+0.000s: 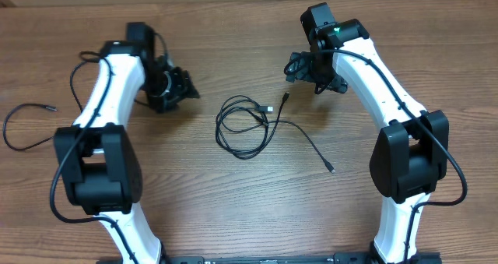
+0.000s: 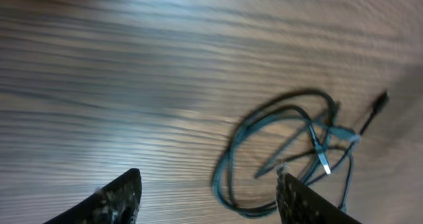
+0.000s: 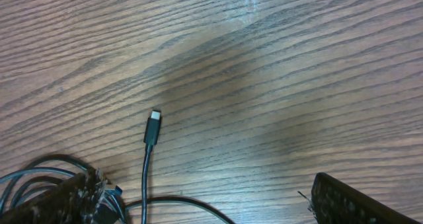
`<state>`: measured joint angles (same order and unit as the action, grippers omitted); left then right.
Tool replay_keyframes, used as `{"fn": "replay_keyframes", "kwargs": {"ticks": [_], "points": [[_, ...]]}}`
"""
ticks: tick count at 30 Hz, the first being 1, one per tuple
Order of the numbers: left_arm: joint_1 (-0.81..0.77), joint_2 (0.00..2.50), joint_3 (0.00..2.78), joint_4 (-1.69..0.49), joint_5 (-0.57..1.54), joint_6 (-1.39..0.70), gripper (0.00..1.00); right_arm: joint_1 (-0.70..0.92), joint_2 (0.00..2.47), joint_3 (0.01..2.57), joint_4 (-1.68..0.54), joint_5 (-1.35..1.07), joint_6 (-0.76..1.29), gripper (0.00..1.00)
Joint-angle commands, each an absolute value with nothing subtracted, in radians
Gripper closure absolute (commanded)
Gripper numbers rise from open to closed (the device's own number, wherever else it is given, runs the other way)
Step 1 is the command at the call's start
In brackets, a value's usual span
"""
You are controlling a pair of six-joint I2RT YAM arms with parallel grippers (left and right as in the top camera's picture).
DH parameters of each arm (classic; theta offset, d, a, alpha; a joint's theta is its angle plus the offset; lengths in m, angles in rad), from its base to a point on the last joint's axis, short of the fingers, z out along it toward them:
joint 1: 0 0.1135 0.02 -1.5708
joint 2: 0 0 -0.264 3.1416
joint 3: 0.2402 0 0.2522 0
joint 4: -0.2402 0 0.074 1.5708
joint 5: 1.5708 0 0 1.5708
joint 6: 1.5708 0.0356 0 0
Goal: Untangle cables
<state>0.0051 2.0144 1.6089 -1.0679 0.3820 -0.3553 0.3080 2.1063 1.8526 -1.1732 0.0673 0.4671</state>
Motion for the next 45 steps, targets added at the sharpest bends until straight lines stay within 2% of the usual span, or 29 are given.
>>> {"fn": "replay_keyframes", "kwargs": {"ticks": [1, 10, 11, 13, 14, 21, 26, 28, 30, 34, 35, 36, 37, 40, 45], "points": [[-0.064, 2.022, 1.594, -1.054, 0.381, -0.337, 0.39, 0.306, 2.104, 1.850, -1.171, 0.078, 0.467, 0.00], [-0.279, 2.022, 1.532, -1.008, 0.116, -0.344, 0.42, 0.306, 2.104, 1.850, -1.171, 0.078, 0.467, 0.00], [-0.301, 2.022, 1.520, -0.995, 0.106, -0.344, 0.46, 0.306, 2.104, 1.850, -1.171, 0.078, 0.467, 0.00], [-0.346, 2.022, 1.493, -0.975, 0.073, -0.345, 0.67, 0.306, 2.104, 1.850, -1.171, 0.078, 0.467, 0.00], [-0.371, 2.022, 1.476, -0.962, 0.045, -0.345, 0.69, 0.306, 2.104, 1.850, -1.171, 0.078, 0.467, 0.00], [-0.427, 2.022, 1.378, -0.870, -0.071, -0.364, 0.62, 0.306, 2.104, 1.850, -1.171, 0.078, 0.467, 0.00], [-0.407, 2.022, 1.376, -0.805, -0.070, -0.374, 0.49, 0.306, 2.104, 1.850, -1.171, 0.078, 0.467, 0.00], [-0.390, 2.022, 1.379, -0.779, -0.069, -0.391, 0.50, 0.306, 2.104, 1.850, -1.171, 0.078, 0.467, 0.00], [-0.379, 2.022, 1.379, -0.766, -0.047, -0.435, 0.66, 0.306, 2.104, 1.850, -1.171, 0.078, 0.467, 0.00], [-0.379, 2.022, 1.378, -0.766, -0.025, -0.442, 0.73, 0.306, 2.104, 1.850, -1.171, 0.078, 0.467, 0.00], [-0.379, 2.022, 1.378, -0.767, -0.024, -0.442, 0.79, 0.306, 2.104, 1.850, -1.171, 0.078, 0.467, 0.00], [-0.380, 2.022, 1.378, -0.769, -0.017, -0.442, 0.91, 0.306, 2.104, 1.850, -1.171, 0.078, 0.467, 0.00], [-0.379, 2.022, 1.378, -0.771, -0.001, -0.441, 0.96, 0.306, 2.104, 1.850, -1.171, 0.078, 0.467, 0.00], [-0.379, 2.017, 1.412, -0.816, 0.025, -0.431, 0.96, 0.306, 2.104, 1.850, -1.171, 0.078, 0.467, 0.00], [-0.379, 1.978, 1.668, -1.055, 0.062, -0.383, 0.96, 0.306, 2.104, 1.850, -1.171, 0.078, 0.467, 0.00]]}}
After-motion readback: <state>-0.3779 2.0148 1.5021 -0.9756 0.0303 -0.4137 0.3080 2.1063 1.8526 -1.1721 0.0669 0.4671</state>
